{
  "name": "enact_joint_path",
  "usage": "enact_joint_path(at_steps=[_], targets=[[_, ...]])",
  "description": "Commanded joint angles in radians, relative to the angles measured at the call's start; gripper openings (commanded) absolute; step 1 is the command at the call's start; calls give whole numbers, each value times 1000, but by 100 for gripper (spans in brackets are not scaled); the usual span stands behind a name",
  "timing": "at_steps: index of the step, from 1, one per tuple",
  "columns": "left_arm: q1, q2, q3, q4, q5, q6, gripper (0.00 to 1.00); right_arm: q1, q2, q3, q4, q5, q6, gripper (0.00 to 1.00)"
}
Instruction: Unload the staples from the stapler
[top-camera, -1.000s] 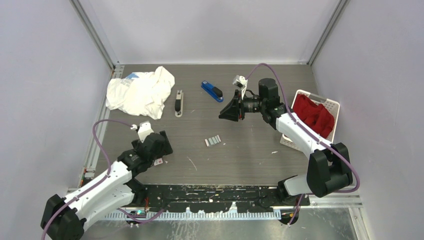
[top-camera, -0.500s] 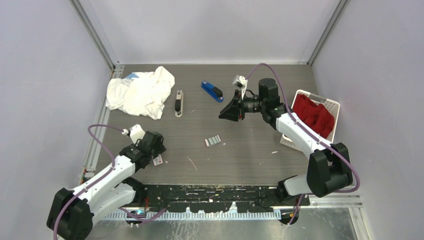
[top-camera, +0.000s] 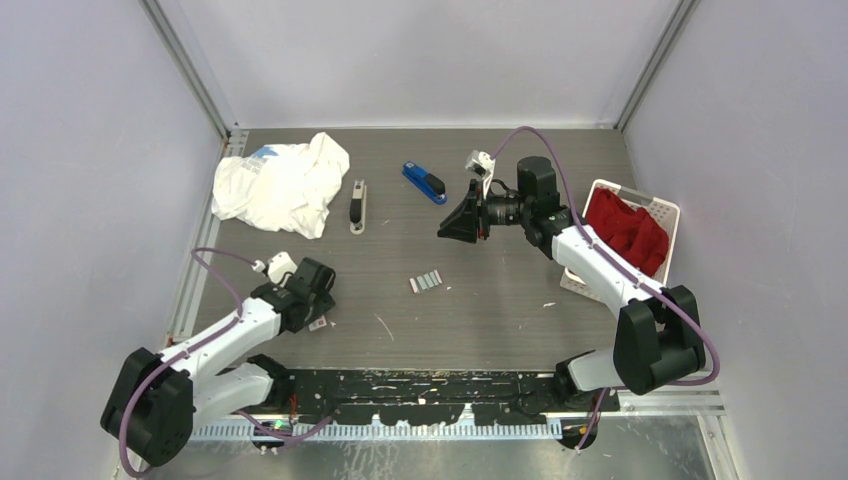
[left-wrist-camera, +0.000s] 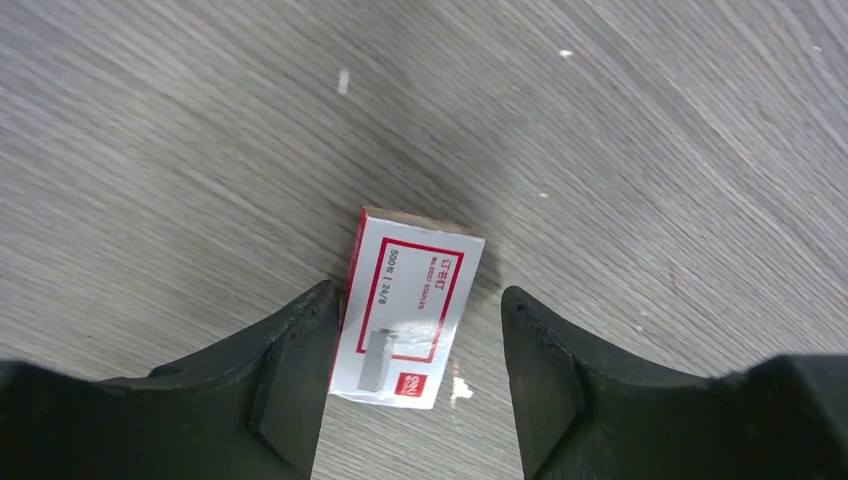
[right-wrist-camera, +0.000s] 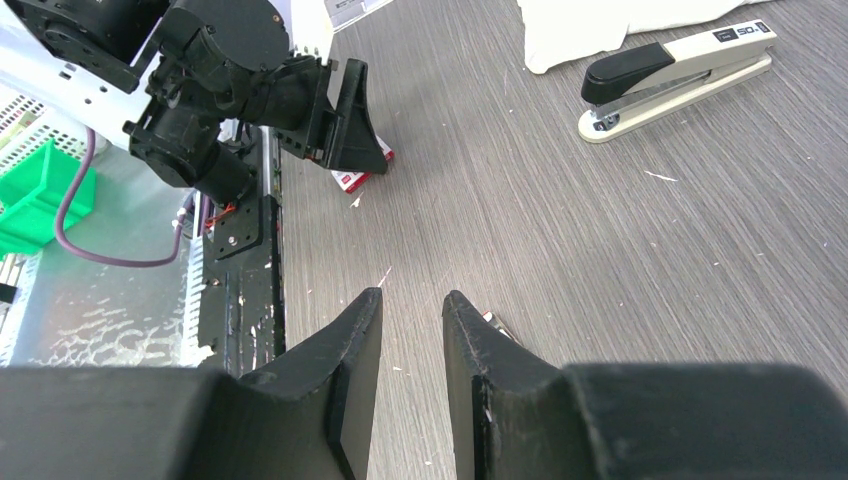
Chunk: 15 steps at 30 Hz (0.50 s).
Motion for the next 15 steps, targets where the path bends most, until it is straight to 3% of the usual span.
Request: enact_joint_path(at_steps=[1,10,15], targets=[[-42,53,10,77,108,-69,60,0,-22,-3,35,-16,-2,34],[-159,157,62,203,125,-144,56,0,-25,-3,35,-18,-2,34],[-172,235,109,274,150,-70,56,0,-26,-3,36,-18,-2,34]])
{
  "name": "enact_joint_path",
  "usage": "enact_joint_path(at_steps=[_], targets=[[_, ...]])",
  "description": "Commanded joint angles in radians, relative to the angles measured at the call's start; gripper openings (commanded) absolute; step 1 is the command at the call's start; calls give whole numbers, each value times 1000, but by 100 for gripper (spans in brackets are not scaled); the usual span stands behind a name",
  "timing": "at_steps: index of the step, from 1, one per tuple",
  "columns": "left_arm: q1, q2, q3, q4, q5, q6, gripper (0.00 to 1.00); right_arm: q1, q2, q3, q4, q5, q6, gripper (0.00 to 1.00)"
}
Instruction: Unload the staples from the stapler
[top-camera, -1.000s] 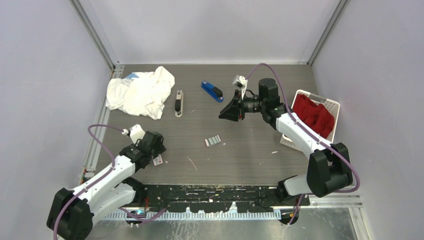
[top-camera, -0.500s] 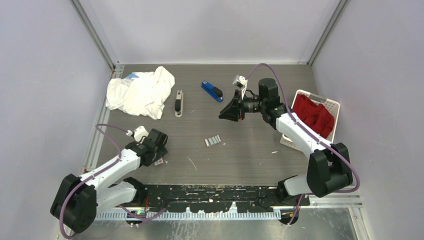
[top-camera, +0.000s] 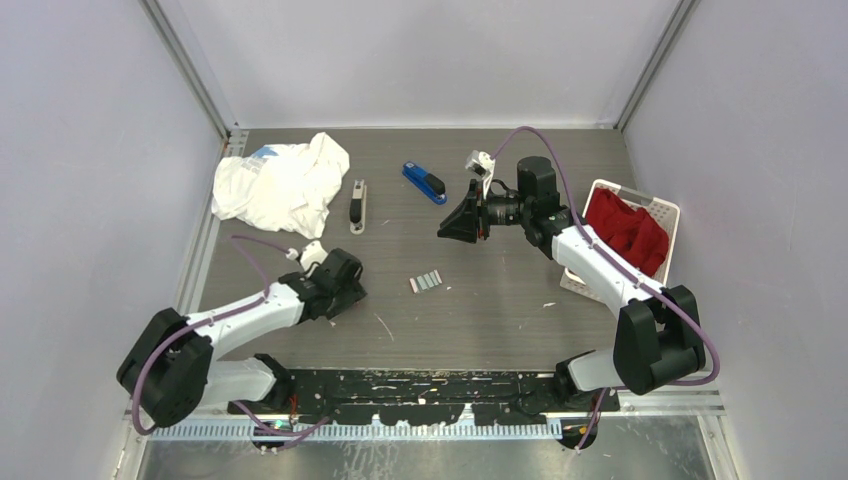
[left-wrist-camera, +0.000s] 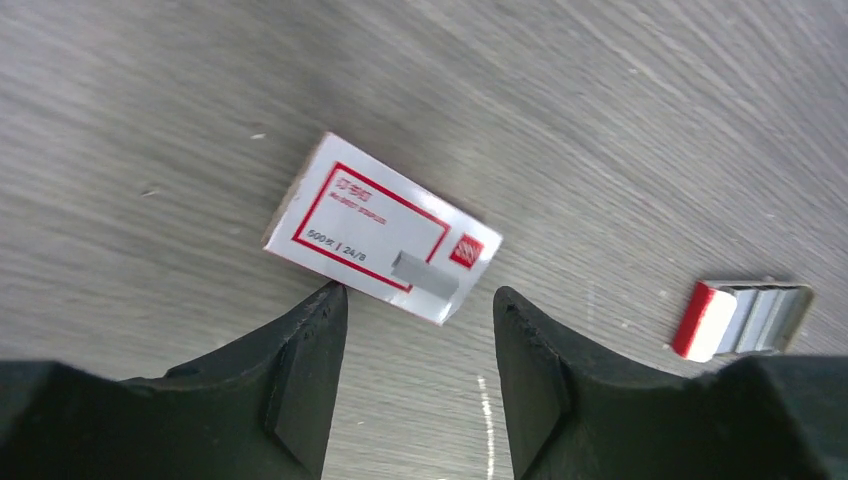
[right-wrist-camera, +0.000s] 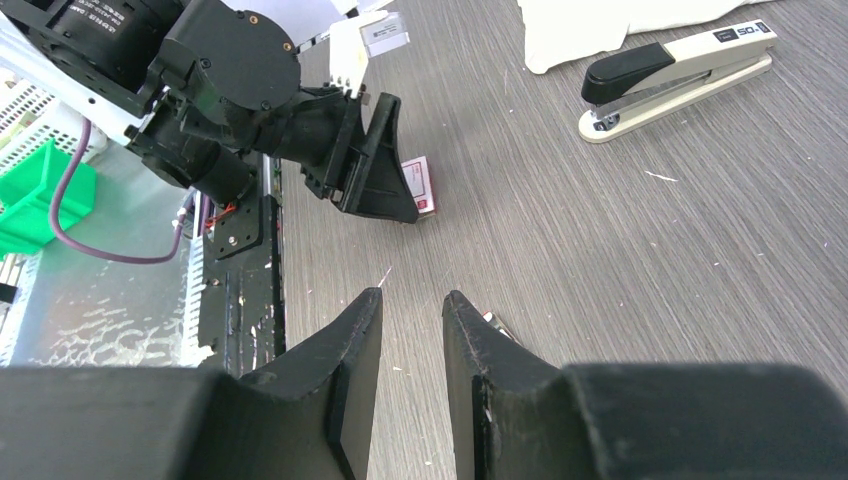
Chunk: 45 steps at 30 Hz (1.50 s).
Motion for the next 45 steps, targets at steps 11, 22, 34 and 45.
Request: enact_joint_path(at_steps=[11,22,34,45], targets=[[-24,-271,-11,182,384,700,68,0,-20,-3,36,-18,-3,34],[123,-353,-98,150,227,722,78,0,-10,-5,36,-16,-4,34],[382,-274,-171,288,479,641,73,0,-4,-5,34,-24,-8,34],[402,-100,-122,317,517,647,51,0,-5,-5,35,-24,-7,34]])
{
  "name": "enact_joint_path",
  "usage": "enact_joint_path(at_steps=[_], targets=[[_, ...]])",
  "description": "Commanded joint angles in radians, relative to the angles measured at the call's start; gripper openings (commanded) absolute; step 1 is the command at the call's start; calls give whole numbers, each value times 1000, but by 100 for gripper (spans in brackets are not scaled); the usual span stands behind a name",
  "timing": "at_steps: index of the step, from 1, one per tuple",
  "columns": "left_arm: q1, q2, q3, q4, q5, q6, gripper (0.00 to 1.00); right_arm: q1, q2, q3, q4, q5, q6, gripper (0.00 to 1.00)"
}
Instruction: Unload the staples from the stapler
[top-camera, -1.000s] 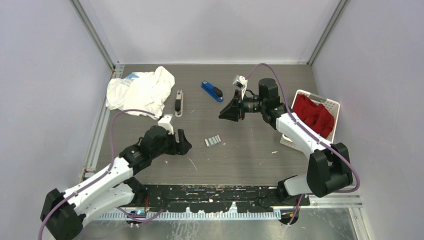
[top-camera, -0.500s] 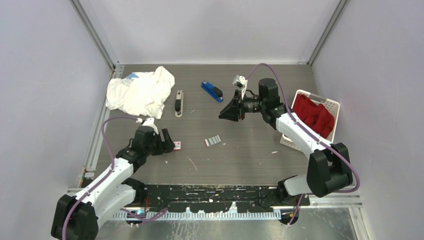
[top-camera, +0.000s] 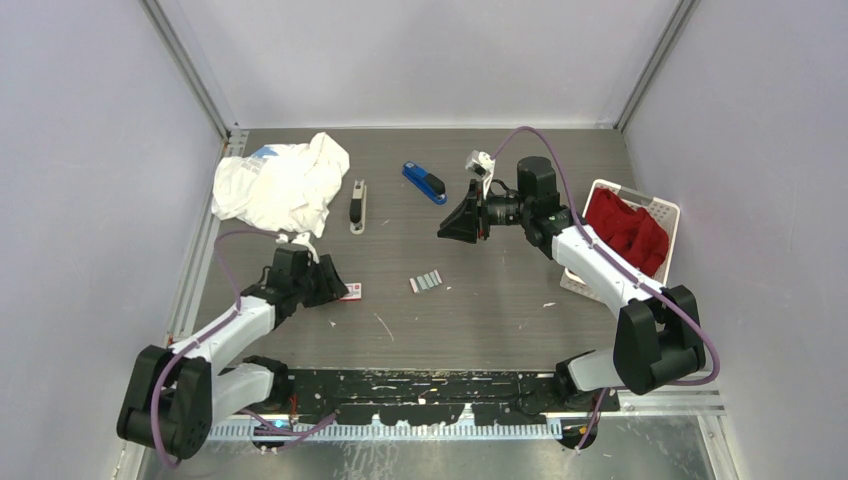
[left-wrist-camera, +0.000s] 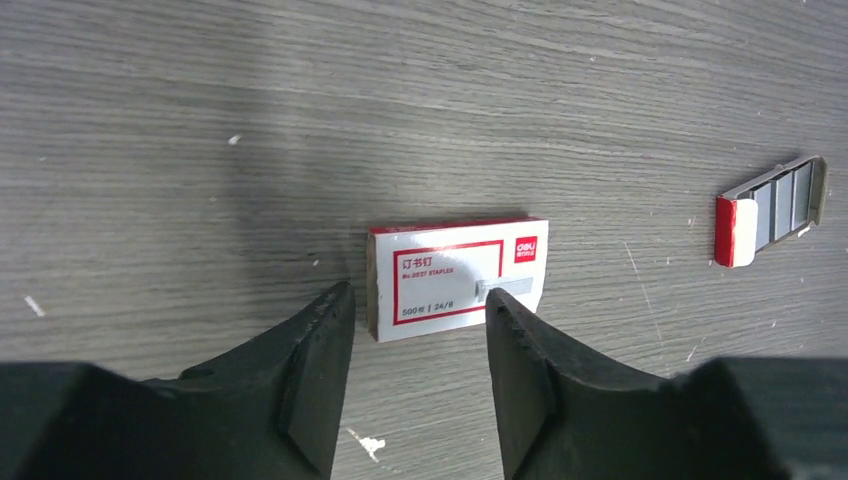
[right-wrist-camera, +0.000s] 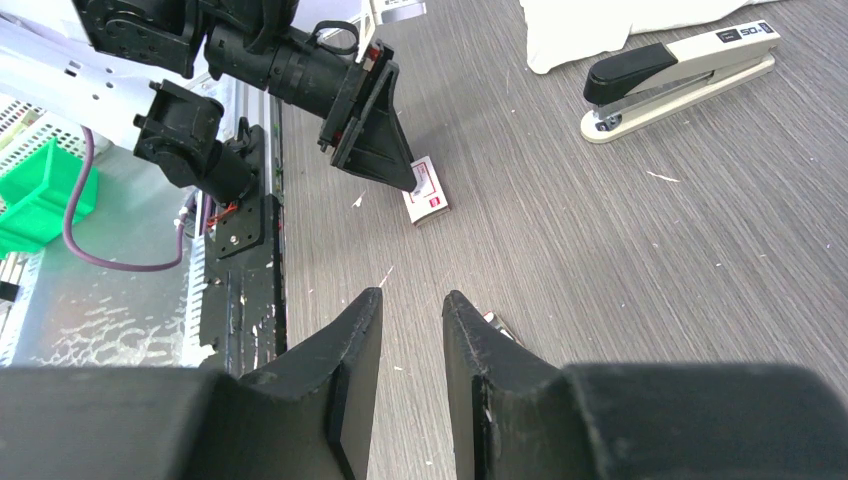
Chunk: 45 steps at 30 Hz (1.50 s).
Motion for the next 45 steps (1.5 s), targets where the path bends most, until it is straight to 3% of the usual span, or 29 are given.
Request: enact_joint_path(at_steps=[1,10,23,28,34,37,42,45], targets=[[4,47,32,60,68,-12,49,1,-5,-5,35,-20,-7,34],[5,55,34,43,145,-16,35,1,-6,-5,35,-20,-7,34],[-96,182,79,116,202,-9,33,1,-1,-6,36,-20,-10,34],[-118,132,80,108,202,11,34,0,2,-6,35,-20,-11,34],[-133,-17,133,-82,128,76,41,0,6,-5,26,-16,-22,34],[-133,-127,170,-129,159,88,44,1,6,-1,7,-6,-47,34],[-138,-181,322,-58,314,-42,64,0,10,6,-14,2,-72,34],[-185,-144,446,39,314,-189,68,0,10,8,-24,7,-81,34]])
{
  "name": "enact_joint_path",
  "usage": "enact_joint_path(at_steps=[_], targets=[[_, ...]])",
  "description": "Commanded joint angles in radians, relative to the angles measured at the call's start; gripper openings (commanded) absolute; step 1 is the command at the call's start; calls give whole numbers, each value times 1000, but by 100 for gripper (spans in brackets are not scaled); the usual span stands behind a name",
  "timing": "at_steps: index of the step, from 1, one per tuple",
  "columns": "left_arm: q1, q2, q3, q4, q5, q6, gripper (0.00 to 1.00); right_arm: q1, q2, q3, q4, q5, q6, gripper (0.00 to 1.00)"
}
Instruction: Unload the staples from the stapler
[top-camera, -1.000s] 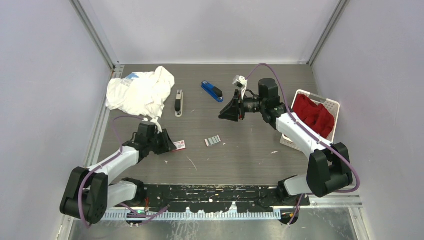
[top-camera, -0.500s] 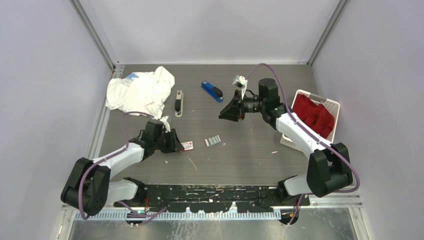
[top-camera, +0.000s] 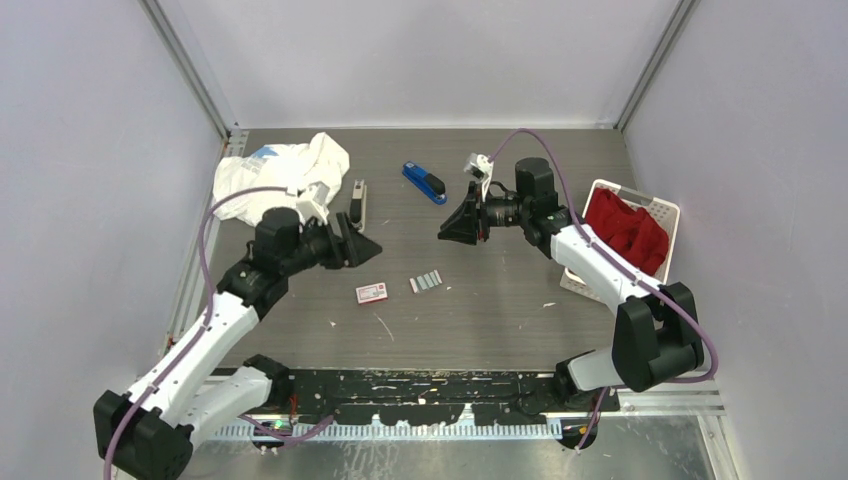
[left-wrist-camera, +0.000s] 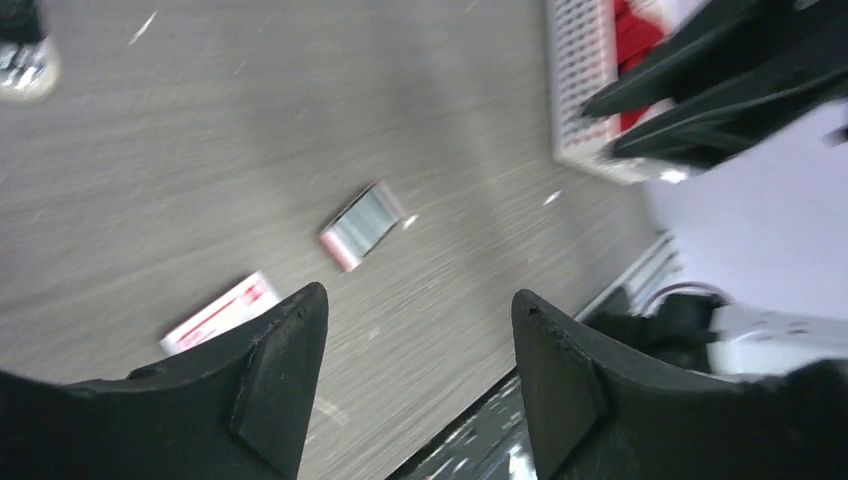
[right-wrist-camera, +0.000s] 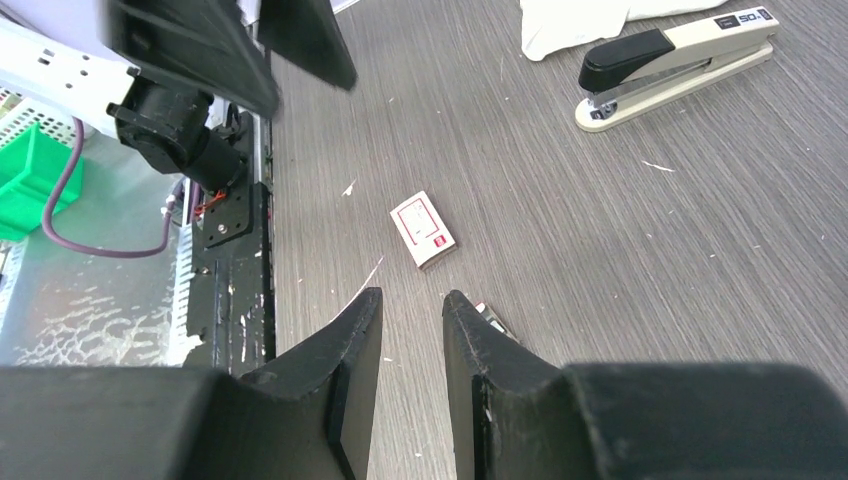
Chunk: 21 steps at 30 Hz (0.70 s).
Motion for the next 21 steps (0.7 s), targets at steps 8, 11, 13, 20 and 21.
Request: enact_joint_path(at_steps=[8,11,13,20,21], targets=[[-416,193,635,-36,-445,-244,90,-2,18,15,-9,-18,-46,34],[-453,256,716,-46,-459,-277,91,-1,25,17,-13,-25,-50,34],[-470,271,731,-30,-468,-296,91,-1,24,20,-21,-27,-53,34],[-504,285,745,4,-480,-303,90,-1,21,22,-25,-35,-55,34],[-511,288,757,2,-479,-299,90,-1,18,22,-25,-35,-57,34]])
